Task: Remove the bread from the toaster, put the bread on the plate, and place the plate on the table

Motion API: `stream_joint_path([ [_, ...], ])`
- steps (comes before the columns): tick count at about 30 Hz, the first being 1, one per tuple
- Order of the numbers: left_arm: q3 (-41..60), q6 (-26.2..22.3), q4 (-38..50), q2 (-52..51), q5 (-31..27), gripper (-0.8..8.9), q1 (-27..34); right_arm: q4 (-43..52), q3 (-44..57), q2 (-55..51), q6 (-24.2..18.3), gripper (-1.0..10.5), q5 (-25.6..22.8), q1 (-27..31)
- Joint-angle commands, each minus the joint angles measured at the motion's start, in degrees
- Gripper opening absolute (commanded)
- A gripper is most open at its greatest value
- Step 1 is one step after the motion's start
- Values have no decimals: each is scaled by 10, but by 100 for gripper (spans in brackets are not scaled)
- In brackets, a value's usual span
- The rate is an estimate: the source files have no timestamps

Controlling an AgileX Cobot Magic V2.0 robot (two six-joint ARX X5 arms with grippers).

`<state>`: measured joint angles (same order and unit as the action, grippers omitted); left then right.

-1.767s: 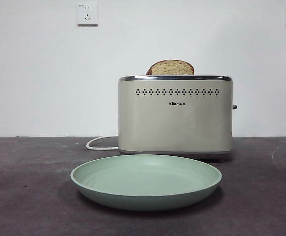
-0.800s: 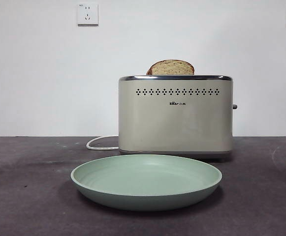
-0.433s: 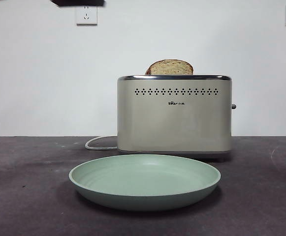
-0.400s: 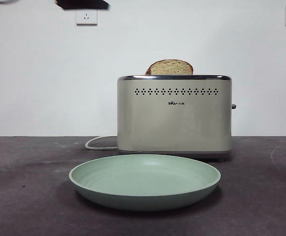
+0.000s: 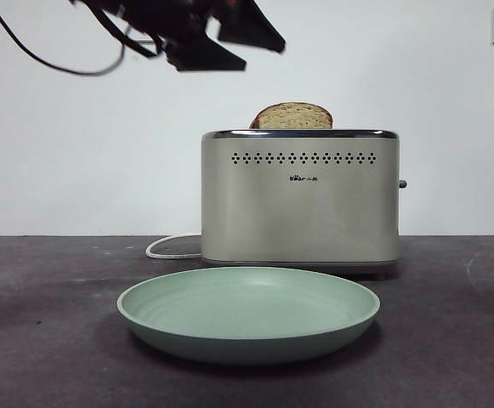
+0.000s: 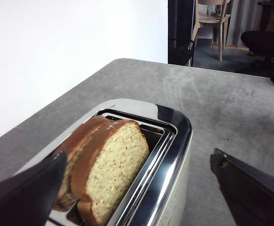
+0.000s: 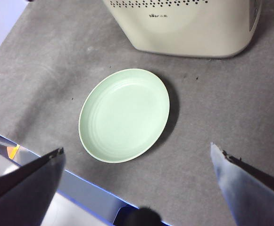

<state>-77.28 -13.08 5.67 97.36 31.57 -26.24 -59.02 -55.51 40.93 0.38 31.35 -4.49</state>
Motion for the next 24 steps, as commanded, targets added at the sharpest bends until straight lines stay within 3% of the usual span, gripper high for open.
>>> stream_joint_path([
  [1, -1, -7, 24, 27, -4, 561, -5, -3, -1, 0, -5, 634, 1, -1],
  [14, -1, -7, 93, 95, -31, 558, -8, -35, -1, -1, -9, 630, 1, -1],
  [17, -1, -7, 105, 103, -31, 493, -8, -36, -1, -1, -9, 630, 1, -1],
  [21, -1, -6, 116, 113, -31, 487, -8, -37, -1, -1, -9, 630, 1, -1],
  [24, -1, -6, 119, 116, -31, 365, -8, -37, -1, -1, -9, 630, 1, -1],
])
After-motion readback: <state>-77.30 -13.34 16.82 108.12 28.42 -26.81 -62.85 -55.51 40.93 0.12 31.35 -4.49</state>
